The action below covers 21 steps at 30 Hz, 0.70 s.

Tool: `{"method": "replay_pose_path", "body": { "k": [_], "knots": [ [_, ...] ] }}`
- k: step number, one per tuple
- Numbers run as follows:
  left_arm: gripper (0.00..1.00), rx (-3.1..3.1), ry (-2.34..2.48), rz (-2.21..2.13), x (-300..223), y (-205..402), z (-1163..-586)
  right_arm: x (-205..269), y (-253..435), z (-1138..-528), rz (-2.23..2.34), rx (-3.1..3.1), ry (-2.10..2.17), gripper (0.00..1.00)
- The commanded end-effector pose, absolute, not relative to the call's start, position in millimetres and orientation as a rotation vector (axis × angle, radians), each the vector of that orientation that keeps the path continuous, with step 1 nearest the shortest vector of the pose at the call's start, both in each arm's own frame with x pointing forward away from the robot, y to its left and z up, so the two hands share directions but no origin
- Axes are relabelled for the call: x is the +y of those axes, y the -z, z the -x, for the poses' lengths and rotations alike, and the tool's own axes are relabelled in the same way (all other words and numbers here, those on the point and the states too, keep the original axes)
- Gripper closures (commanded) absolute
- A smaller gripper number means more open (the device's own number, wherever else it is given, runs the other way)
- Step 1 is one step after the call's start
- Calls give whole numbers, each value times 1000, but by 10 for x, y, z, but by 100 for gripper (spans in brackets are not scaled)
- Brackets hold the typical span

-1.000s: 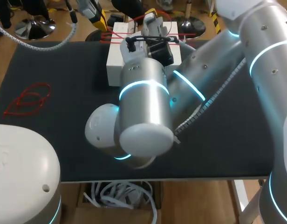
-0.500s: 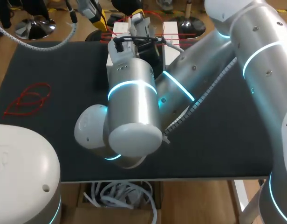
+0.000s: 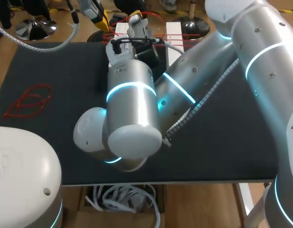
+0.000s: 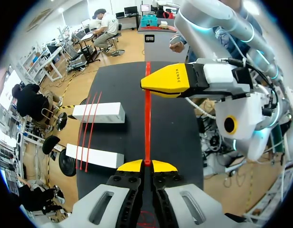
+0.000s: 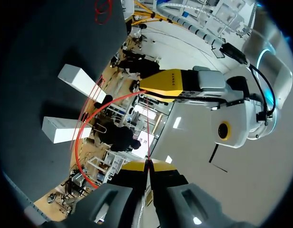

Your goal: Grab the tape and strap the tape.

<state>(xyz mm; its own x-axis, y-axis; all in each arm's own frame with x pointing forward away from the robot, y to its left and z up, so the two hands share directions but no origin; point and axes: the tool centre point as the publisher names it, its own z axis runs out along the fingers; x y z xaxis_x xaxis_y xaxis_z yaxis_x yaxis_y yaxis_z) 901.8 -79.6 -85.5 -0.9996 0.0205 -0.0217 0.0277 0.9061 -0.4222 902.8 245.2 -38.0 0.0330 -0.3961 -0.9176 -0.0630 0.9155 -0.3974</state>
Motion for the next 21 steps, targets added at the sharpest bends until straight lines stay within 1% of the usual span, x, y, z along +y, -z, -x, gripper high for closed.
{"method": "replay_pose_path", "body": {
  "k": [1, 21],
  "knots": [
    [100, 3052, 671, -36, -793, 846, -9010, 2477, 372, -9023, 380, 1529, 269, 100],
    [100, 3052, 671, -36, -793, 846, -9010, 2543, 392, -9057, 403, 1526, 263, 100]
  ]
}}
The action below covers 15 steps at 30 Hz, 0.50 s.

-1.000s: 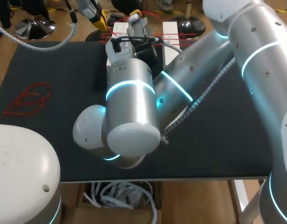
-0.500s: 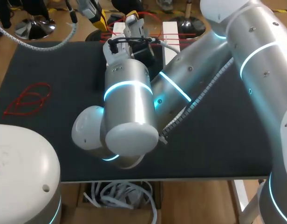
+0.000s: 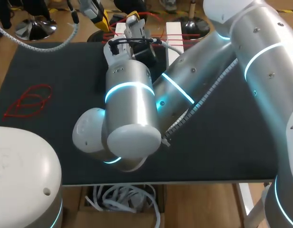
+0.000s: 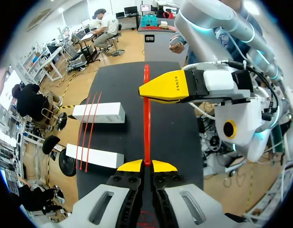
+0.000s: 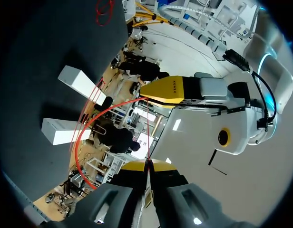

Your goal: Grab the tape and strap the tape.

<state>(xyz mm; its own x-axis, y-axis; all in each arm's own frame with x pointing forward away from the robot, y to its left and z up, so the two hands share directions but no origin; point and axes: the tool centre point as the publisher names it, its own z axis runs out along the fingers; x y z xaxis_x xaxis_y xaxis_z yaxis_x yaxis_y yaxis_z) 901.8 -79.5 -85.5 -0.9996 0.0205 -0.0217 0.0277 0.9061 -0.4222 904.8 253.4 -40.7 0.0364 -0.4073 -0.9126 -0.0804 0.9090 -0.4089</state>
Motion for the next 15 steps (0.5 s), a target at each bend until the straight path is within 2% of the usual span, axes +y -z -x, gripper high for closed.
{"method": "replay_pose_path", "body": {
  "k": [1, 15],
  "knots": [
    [100, 3052, 671, -36, -793, 846, -9010, 2546, 392, -9059, 404, 1526, 262, 100],
    [100, 3052, 671, -36, -793, 846, -9010, 2681, 459, -9032, 429, 1535, 244, 100]
  ]
}}
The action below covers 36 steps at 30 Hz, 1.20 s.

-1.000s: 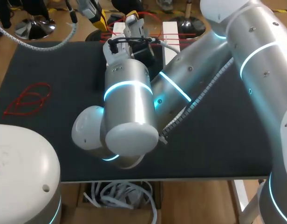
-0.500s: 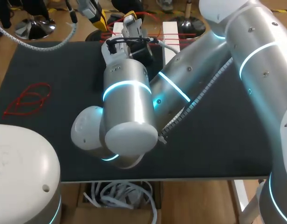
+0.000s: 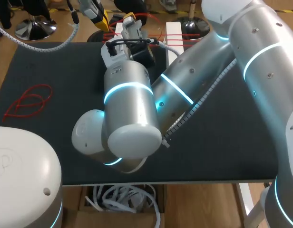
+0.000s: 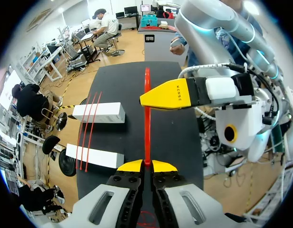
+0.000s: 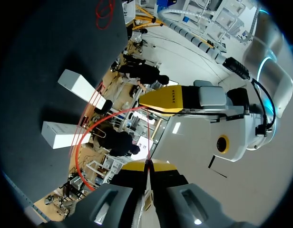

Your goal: Grab the tape and strap the tape.

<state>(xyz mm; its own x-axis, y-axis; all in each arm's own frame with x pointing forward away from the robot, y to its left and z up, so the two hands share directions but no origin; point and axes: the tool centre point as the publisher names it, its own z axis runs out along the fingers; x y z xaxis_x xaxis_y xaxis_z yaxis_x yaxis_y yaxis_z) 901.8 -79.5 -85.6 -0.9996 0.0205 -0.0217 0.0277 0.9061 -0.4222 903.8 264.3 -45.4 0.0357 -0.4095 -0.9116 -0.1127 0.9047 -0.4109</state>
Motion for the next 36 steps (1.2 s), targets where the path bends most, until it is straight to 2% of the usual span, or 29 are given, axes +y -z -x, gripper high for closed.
{"method": "replay_pose_path", "body": {
  "k": [1, 36],
  "knots": [
    [100, 3052, 671, -36, -793, 846, -9010, 2695, 464, -9032, 431, 1535, 243, 100],
    [100, 3052, 671, -36, -793, 846, -9010, 2966, 576, -9057, 483, 1537, 226, 100]
  ]
}}
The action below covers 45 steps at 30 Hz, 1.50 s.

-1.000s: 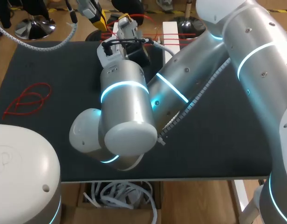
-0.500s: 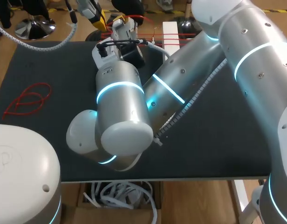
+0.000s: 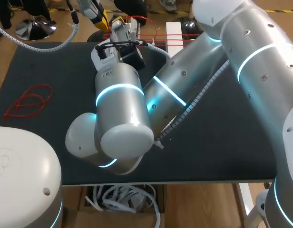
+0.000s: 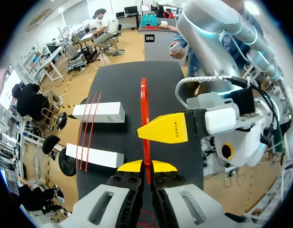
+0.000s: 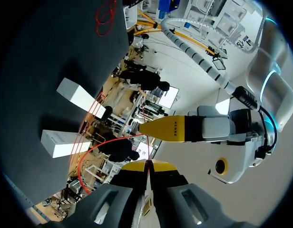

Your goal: Grab the tape and strap the tape.

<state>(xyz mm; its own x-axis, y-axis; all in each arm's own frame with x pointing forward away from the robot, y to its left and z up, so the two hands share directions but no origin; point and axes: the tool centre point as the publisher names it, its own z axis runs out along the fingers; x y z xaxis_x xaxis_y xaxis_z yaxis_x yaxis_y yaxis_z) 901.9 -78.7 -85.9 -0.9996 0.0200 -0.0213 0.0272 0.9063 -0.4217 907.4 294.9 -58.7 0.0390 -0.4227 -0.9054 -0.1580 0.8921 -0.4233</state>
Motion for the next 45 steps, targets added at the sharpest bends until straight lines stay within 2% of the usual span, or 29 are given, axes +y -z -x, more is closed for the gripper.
{"method": "replay_pose_path", "body": {
  "k": [1, 2, 3, 5, 6, 7, 8, 10, 12, 18, 22, 24, 27, 28, 29, 30, 32, 45],
  "knots": [
    [100, 3052, 671, -36, -793, 846, -9010, 2957, 568, -9047, 489, 1533, 220, 100],
    [100, 3052, 671, -36, -793, 846, -9010, 2949, 561, -9037, 490, 1531, 221, 100],
    [100, 3052, 671, -36, -793, 846, -9010, 2938, 552, -9027, 491, 1529, 221, 84],
    [100, 3052, 671, -36, -793, 846, -9010, 2919, 533, -9014, 488, 1529, 223, 93],
    [100, 3052, 671, -36, -793, 846, -9010, 2907, 521, -9005, 486, 1530, 223, 91],
    [100, 3052, 671, -36, -793, 846, -9010, 2896, 511, -8994, 484, 1530, 222, 83],
    [100, 3052, 671, -36, -793, 846, -9010, 2886, 498, -8981, 481, 1532, 223, 85],
    [100, 3052, 671, -36, -793, 846, -9010, 2868, 479, -8955, 477, 1537, 222, 73],
    [100, 3052, 671, -36, -793, 846, -9010, 2848, 459, -8922, 474, 1539, 222, 83],
    [100, 3052, 671, -36, -793, 846, -9010, 2801, 378, -8785, 465, 1540, 199, 83],
    [100, 3052, 671, -36, -793, 846, -9010, 2735, 313, -8687, 461, 1537, 188, 78],
    [100, 3052, 671, -36, -793, 846, -9010, 2679, 284, -8652, 454, 1537, 188, 70],
    [100, 3052, 671, -36, -793, 846, -9010, 2566, 234, -8623, 435, 1540, 200, 52],
    [100, 3052, 671, -36, -793, 846, -9010, 2521, 216, -8617, 430, 1538, 209, 39],
    [100, 3052, 671, -36, -793, 846, -9010, 2479, 200, -8616, 424, 1541, 216, 22],
    [100, 3052, 671, -36, -793, 846, -9010, 2432, 183, -8617, 418, 1542, 224, 12],
    [100, 3052, 671, -36, -793, 846, -9010, 2341, 149, -8620, 408, 1539, 237, 0],
    [100, 3052, 671, -36, -793, 846, -9010, 1931, -12, -8682, 381, 1515, 364, 0]
  ]
}}
